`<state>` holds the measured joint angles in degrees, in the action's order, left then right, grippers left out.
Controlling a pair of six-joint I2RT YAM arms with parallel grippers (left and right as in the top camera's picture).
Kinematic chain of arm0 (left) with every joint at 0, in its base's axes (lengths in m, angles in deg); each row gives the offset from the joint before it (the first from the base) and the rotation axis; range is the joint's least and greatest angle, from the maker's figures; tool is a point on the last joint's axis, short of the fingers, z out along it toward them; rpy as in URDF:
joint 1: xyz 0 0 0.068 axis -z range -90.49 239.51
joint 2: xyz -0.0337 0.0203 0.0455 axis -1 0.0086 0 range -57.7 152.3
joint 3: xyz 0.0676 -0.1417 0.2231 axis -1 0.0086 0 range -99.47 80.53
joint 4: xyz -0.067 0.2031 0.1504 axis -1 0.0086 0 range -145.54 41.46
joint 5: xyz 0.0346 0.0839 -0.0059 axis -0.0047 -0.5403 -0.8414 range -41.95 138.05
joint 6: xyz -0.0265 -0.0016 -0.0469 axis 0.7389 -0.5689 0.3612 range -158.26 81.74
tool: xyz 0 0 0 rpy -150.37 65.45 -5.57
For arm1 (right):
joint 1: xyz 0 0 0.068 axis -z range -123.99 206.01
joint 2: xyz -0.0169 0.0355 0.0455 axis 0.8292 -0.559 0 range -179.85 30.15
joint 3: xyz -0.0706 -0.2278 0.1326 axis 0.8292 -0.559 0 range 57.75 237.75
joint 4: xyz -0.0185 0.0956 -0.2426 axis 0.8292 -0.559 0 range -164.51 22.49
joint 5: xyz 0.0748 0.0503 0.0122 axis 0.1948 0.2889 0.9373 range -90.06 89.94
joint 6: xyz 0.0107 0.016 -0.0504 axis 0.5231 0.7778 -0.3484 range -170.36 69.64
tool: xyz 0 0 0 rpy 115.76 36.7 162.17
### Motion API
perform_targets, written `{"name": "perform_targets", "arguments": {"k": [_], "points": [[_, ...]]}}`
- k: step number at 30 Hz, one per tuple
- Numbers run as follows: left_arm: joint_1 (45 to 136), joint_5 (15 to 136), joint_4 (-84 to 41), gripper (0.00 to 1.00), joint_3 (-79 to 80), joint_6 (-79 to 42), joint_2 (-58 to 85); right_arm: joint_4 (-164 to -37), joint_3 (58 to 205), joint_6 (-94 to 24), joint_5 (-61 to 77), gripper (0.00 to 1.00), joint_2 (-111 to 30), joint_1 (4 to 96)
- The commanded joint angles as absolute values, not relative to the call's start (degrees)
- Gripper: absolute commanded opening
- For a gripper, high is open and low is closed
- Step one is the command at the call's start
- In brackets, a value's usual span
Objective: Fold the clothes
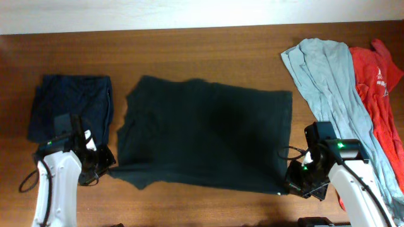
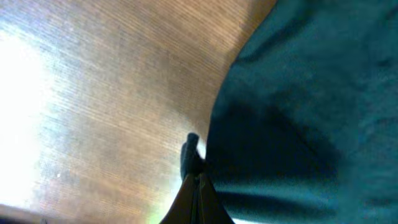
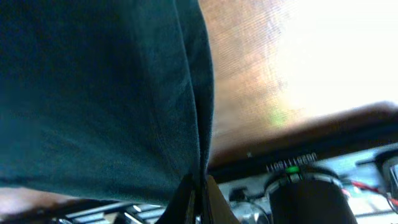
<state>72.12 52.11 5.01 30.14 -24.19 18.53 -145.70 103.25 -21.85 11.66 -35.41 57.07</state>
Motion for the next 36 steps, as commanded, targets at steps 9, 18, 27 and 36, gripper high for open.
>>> {"name": "perform_targets", "arguments": {"k": [9,18,27,36], "points": [[71.81,51.93,8.36,0.55,27.78,-25.09,7.73,-142.07,103.73,-20.72,9.74,0.44,-34.6,56.77],[72.01,56.98,2.19,0.65,25.77,-27.36,7.58,-132.59,103.73,-20.74,9.76,0.68,-34.78,56.77],[88.69,72.7,-24.56,0.2,25.66,-35.58,19.47,-104.43,103.73,-26.33,20.19,0.33,-42.67,56.77],[99.51,69.48,-42.79,0.27,18.1,-42.44,46.15,-86.05,108.3,-32.43,31.38,0.39,-63.06,56.77]]}}
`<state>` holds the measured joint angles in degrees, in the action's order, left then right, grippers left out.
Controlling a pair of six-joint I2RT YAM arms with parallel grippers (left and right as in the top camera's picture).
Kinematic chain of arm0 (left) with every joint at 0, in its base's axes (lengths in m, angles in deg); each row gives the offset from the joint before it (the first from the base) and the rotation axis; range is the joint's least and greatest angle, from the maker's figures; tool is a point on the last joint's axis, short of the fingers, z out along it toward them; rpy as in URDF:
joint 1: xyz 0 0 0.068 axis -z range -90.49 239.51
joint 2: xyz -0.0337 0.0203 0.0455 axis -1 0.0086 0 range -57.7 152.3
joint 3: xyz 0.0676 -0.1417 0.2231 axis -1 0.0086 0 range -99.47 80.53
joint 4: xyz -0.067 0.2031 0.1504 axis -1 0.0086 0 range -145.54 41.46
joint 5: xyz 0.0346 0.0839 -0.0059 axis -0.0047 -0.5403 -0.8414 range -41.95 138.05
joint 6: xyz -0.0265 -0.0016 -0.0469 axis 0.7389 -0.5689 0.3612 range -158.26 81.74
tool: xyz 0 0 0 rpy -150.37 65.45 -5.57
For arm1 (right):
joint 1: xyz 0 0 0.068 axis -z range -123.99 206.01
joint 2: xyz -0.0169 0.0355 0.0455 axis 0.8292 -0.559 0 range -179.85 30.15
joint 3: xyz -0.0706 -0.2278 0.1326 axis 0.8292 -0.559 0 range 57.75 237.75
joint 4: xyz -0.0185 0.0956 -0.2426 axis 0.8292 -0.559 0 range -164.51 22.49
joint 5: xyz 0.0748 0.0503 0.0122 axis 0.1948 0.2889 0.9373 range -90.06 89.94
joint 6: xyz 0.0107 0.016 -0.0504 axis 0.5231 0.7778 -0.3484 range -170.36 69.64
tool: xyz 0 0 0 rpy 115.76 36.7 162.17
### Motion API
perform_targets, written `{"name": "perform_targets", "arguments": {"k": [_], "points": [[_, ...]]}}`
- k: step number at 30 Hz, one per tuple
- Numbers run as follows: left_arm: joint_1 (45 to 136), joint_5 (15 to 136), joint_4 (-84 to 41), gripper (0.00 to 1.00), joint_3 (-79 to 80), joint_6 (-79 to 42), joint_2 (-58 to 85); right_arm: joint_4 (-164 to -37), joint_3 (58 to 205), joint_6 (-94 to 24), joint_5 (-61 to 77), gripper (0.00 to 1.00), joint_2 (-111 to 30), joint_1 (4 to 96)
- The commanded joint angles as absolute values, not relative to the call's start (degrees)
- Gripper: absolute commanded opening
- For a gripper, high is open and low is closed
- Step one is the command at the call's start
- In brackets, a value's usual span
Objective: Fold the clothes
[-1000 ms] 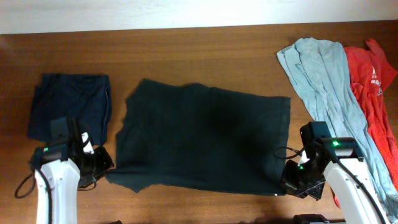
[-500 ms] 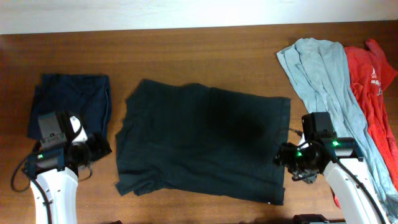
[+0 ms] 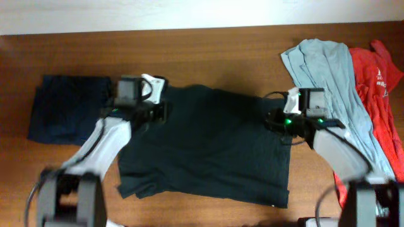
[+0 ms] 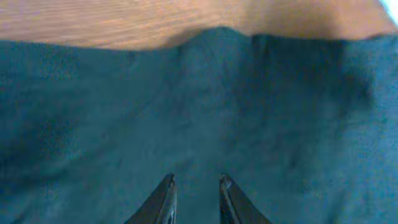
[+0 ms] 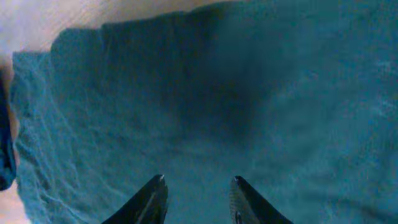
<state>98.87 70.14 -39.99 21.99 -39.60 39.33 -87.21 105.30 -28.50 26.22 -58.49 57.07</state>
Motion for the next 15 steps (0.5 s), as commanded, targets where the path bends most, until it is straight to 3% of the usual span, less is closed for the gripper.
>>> {"name": "perform_targets", "arguments": {"k": [1,6,9,15], "points": [[99.53,69.46,-43.51,0.27,16.9,-42.44,47.99,-86.01,109.15,-33.17,30.99,0.39,-64.37,56.77],[99.46,65.77,-46.35,0.27,12.04,-42.44,56.05,-84.98,113.65,-32.85,23.53,0.37,-69.99,56.77],[99.46,60.28,-46.2,0.26,11.48,-42.42,59.84,-83.65,114.02,-29.41,16.76,0.3,-72.7,56.77],[99.31,51.3,-45.28,0.22,11.48,-40.74,62.85,-82.05,114.02,-25.81,8.1,0.25,-78.67,56.77]]}}
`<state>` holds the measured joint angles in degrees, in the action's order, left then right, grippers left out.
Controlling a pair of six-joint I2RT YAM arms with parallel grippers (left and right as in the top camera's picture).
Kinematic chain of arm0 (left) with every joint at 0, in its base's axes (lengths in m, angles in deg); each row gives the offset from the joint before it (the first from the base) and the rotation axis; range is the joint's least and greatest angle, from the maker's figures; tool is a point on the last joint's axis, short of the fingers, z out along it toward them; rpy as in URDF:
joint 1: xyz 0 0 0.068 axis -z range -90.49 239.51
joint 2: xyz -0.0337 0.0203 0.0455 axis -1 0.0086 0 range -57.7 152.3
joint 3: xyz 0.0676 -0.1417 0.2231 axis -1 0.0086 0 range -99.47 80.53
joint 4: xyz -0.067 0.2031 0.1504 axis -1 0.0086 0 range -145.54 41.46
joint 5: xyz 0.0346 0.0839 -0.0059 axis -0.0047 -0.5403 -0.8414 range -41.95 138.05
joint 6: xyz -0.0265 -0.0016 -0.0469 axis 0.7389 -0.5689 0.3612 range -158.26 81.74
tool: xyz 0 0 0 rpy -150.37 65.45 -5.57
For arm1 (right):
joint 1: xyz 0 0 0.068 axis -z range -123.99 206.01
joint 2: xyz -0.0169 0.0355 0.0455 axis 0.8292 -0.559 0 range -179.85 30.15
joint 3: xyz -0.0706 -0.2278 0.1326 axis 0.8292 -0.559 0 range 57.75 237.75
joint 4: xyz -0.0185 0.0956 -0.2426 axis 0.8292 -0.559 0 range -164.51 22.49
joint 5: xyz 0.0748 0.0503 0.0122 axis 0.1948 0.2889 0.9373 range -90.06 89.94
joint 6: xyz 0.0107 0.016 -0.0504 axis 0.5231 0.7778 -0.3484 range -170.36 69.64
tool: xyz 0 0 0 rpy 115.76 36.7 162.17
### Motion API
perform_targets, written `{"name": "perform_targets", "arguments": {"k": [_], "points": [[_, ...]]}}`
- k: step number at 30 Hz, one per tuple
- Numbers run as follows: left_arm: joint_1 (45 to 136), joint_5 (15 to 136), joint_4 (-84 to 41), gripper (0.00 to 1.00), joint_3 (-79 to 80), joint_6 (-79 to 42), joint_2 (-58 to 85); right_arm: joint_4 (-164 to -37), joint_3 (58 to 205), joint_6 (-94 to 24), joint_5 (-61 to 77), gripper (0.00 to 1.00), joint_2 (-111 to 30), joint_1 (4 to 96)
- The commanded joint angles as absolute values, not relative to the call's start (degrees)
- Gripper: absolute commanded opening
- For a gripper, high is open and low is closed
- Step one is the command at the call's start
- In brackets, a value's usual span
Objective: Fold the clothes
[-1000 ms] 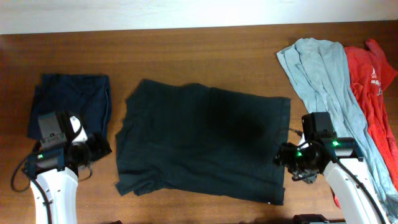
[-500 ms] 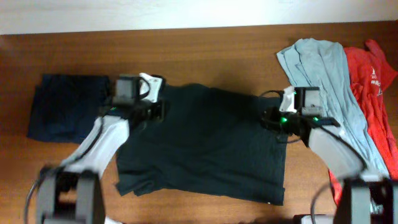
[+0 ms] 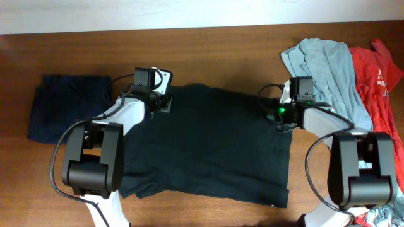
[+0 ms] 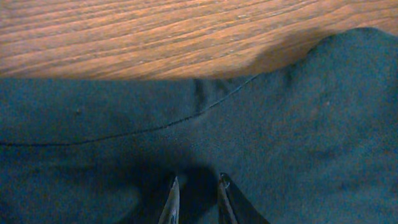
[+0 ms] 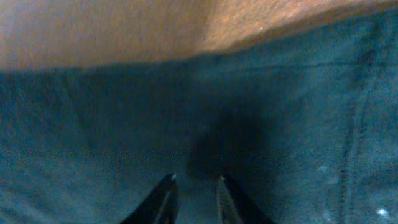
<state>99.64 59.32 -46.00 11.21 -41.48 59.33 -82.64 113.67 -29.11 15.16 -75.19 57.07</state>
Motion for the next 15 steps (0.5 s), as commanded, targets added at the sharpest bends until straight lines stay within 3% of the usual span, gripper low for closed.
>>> {"name": "perform_targets", "arguments": {"k": [1,9,15], "points": [[99.2,50.16,-45.54,0.22,11.48,-39.76,63.11,-81.16,114.02,-25.52,8.06,0.25,-79.63,56.77],[98.43,46.55,-64.21,0.16,11.02,-37.39,67.09,-63.21,114.15,-17.15,10.64,0.24,-91.28,56.77],[98.15,46.27,-64.93,0.16,4.55,-37.39,69.85,-56.5,116.91,-17.28,14.85,0.24,-92.07,56.77]]}}
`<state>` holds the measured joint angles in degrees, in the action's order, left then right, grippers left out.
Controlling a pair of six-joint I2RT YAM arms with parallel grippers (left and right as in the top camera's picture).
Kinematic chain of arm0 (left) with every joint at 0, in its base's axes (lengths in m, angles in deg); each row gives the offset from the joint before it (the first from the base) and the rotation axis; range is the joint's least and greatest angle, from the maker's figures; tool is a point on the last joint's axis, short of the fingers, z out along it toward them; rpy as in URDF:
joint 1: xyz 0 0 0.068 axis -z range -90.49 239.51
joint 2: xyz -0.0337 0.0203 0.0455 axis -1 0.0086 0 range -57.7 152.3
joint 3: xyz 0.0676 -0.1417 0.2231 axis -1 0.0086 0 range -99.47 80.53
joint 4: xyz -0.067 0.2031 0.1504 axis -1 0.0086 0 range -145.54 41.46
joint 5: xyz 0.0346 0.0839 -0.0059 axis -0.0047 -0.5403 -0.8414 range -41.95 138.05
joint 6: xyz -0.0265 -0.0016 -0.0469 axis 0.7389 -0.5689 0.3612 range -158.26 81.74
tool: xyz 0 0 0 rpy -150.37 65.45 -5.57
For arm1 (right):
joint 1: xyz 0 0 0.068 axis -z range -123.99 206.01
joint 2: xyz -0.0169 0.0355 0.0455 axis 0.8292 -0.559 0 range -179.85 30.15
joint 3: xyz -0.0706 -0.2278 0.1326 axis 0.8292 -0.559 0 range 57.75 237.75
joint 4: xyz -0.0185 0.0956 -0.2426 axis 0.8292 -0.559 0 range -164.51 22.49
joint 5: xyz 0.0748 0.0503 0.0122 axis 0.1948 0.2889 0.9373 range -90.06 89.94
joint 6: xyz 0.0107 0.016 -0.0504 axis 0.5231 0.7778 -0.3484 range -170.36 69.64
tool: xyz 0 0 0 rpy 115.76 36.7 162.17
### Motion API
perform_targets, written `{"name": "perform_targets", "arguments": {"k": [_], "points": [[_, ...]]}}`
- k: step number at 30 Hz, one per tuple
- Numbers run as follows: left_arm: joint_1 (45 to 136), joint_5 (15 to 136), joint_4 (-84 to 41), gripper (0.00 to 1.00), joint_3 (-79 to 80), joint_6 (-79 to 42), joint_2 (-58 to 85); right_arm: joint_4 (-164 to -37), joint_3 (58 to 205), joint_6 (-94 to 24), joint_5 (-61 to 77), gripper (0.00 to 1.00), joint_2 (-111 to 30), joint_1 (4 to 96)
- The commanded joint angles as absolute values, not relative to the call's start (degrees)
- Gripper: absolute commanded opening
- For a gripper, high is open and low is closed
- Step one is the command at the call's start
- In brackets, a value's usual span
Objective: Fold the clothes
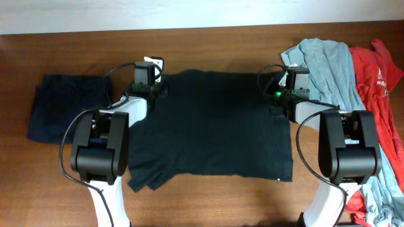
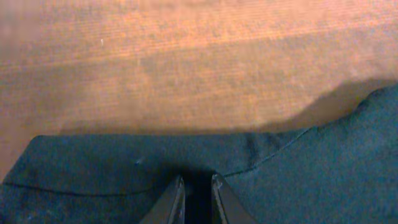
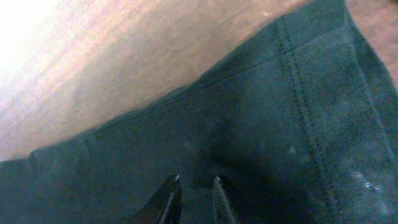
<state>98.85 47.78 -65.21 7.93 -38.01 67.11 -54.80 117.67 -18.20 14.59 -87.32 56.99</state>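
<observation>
A dark teal T-shirt (image 1: 208, 126) lies spread flat across the middle of the wooden table (image 1: 208, 47). My left gripper (image 1: 153, 85) is at its far left corner and my right gripper (image 1: 279, 94) at its far right corner. In the left wrist view the left gripper (image 2: 197, 180) sits just inside the shirt's hem (image 2: 311, 162), its jaws close together with dark cloth between them. The right gripper (image 3: 194, 182) stands the same way on the shirt (image 3: 280, 124) near a stitched seam.
A folded navy garment (image 1: 66, 107) lies at the far left. A pale grey-blue garment (image 1: 328, 63) and a red one (image 1: 382, 82) are heaped at the right edge, close to my right arm. Bare wood runs along the back.
Both grippers have moved toward the table's far edge and their jaws have narrowed on the cloth. The whole shirt has shifted away from me with them.
First both grippers were shut on the shirt's near corners. Then they stood open over its far part, the shirt lying flat. Then they were down at the far edge, jaws apart. Now they pinch that edge and the shirt lies farther back.
</observation>
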Motion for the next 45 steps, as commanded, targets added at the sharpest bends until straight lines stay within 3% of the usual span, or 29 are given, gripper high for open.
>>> {"name": "perform_targets", "arguments": {"k": [1,3,5,7,9,14,18,22,31,36,40,45], "points": [[98.02,46.27,-64.73,0.16,2.97,-37.42,70.2,-56.55,117.94,-17.39,15.99,0.24,-92.07,56.77],[97.54,46.31,-62.83,0.16,-1.79,-37.42,70.57,-56.59,120.3,-20.26,21.28,0.31,-92.04,56.83],[96.93,46.31,-57.85,0.16,-7.52,-37.46,70.55,-57.57,122.35,-22.57,27.01,0.54,-91.5,57.2],[96.07,46.31,-46.07,0.2,-16.76,-37.7,70.55,-61.64,124.34,-24.3,31.42,0.67,-88.96,58.73],[95.4,46.29,-35.03,0.39,-24.26,-37.94,70.52,-65.07,124.47,-26.4,32.6,0.69,-85.42,60.4],[93.76,46.31,-10.77,0.46,-38.34,-38.29,70.52,-77.42,124.47,-32.04,32.97,0.73,-74.6,64.85],[92.12,46.38,14.3,0.34,-47.91,-34.33,69.98,-92.5,124.47,-36.65,32.73,0.75,-60.86,69.68],[91.79,46.97,24.9,0.29,-48.32,-29.88,66.76,-103.04,124.47,-36.65,32.71,0.76,-51.28,72.24],[91.86,46.42,36.36,0.25,-47.52,-28.43,51.11,-121.57,124.45,-38.14,32.3,0.82,-43.5,72.59],[91.86,42.4,40.9,0.25,-41.42,-24.89,43.79,-125.33,124.45,-41.15,31.18,0.87,-43.61,72.59],[91.86,42.66,39.83,0.26,-29.07,-21.02,37.87,-127.43,124.45,-41.15,26.13,0.9,-43.61,72.59],[91.86,54.38,27.88,0.27,0.26,-18.53,25.65,-130.14,124.41,-41.15,22.44,0.93,-43.61,72.59]]}}
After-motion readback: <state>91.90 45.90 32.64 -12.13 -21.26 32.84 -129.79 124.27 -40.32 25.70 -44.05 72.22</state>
